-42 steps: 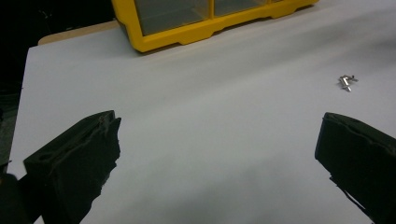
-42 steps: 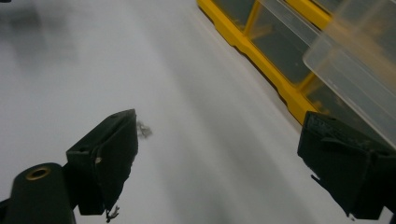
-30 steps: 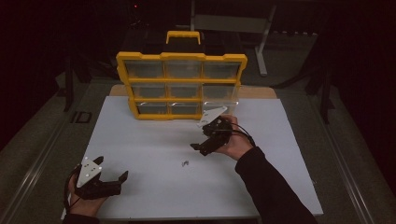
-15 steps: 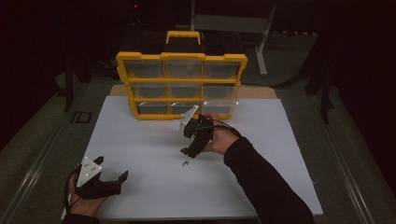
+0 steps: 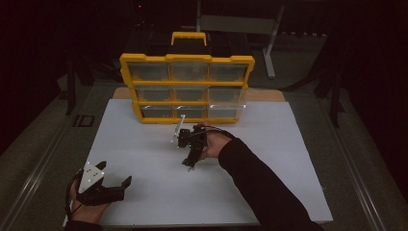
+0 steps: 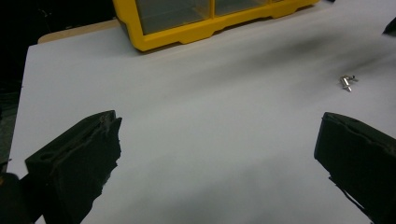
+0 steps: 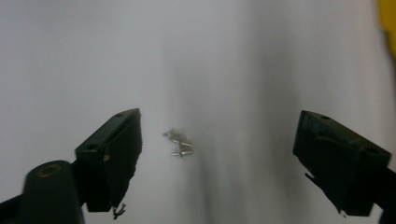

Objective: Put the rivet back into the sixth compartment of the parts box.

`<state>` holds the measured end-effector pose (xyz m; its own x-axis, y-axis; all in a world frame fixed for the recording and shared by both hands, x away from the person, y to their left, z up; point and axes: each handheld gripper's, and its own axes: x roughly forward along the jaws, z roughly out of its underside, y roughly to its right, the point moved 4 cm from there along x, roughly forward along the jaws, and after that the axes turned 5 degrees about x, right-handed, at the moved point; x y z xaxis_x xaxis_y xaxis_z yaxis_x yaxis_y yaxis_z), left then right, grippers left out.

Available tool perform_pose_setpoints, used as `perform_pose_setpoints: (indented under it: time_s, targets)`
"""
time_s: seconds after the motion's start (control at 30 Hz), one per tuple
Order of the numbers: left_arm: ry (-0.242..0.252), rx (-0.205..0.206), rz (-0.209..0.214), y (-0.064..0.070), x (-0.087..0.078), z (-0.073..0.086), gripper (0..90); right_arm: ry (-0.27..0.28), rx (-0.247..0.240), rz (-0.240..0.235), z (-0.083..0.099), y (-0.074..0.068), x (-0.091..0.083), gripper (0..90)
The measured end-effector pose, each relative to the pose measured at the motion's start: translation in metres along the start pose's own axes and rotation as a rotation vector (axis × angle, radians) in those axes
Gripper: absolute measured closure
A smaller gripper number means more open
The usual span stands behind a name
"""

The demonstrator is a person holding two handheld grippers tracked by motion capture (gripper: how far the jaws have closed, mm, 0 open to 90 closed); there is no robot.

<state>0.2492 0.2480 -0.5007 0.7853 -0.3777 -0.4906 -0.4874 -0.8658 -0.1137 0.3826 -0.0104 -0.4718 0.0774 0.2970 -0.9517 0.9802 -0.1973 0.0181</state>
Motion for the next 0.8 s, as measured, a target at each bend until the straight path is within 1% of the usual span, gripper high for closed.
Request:
perform_pose_setpoints:
  time_s: [0.07, 0.13, 0.2, 0.27, 0.33, 0.4, 0.43, 0.53, 0.63, 0.67, 0.7, 0.73, 0.77, 0.8]
  targets:
    - [0.000, 0.000, 0.000, 0.000, 0.000, 0.000, 1.0, -0.032, -0.004, -0.002, -0.001, 0.000, 0.007, 16.5]
    - [-0.001, 0.000, 0.000, 0.000, 0.000, 0.000, 1.0, -0.057, -0.011, -0.012, -0.001, -0.001, 0.013, 19.3]
    - [-0.001, 0.001, -0.001, 0.000, 0.000, 0.000, 1.0, -0.068, -0.026, -0.012, 0.000, -0.003, 0.018, 22.3]
    - [-0.001, 0.001, -0.001, 0.000, 0.000, 0.000, 1.0, -0.091, -0.024, -0.026, 0.001, -0.005, 0.024, 25.6]
    - [-0.002, 0.003, -0.001, 0.000, 0.000, 0.000, 1.0, -0.120, -0.033, -0.019, 0.003, -0.005, 0.030, 26.3]
    - [-0.002, 0.003, -0.001, 0.000, 0.000, 0.000, 1.0, -0.127, -0.028, -0.029, 0.004, -0.006, 0.036, 28.0]
    - [-0.001, 0.003, -0.002, 0.000, 0.001, 0.000, 1.0, -0.134, -0.034, -0.033, 0.005, -0.006, 0.039, 28.3]
    - [-0.002, 0.003, -0.002, 0.000, 0.001, 0.000, 1.0, -0.158, -0.038, -0.029, 0.006, -0.007, 0.048, 30.5]
    - [-0.001, 0.007, -0.004, 0.001, 0.001, 0.000, 1.3, -0.170, -0.018, -0.031, 0.006, -0.005, 0.054, 34.6]
    - [-0.002, 0.008, -0.004, 0.001, 0.001, 0.000, 1.3, -0.165, -0.012, -0.034, 0.005, -0.003, 0.056, 36.2]
    - [-0.003, 0.009, -0.003, 0.001, 0.001, 0.000, 1.3, -0.161, 0.004, -0.044, 0.004, -0.002, 0.057, 36.9]
    - [-0.002, 0.009, -0.003, 0.001, 0.001, 0.000, 1.3, -0.156, 0.014, -0.052, 0.003, -0.002, 0.057, 40.1]
    - [-0.002, 0.009, -0.004, 0.001, 0.001, 0.000, 1.3, -0.157, 0.017, -0.050, 0.002, -0.002, 0.058, 43.0]
    - [-0.001, 0.009, -0.003, 0.001, 0.001, 0.000, 1.3, -0.161, 0.019, -0.046, 0.002, -0.001, 0.059, 43.4]
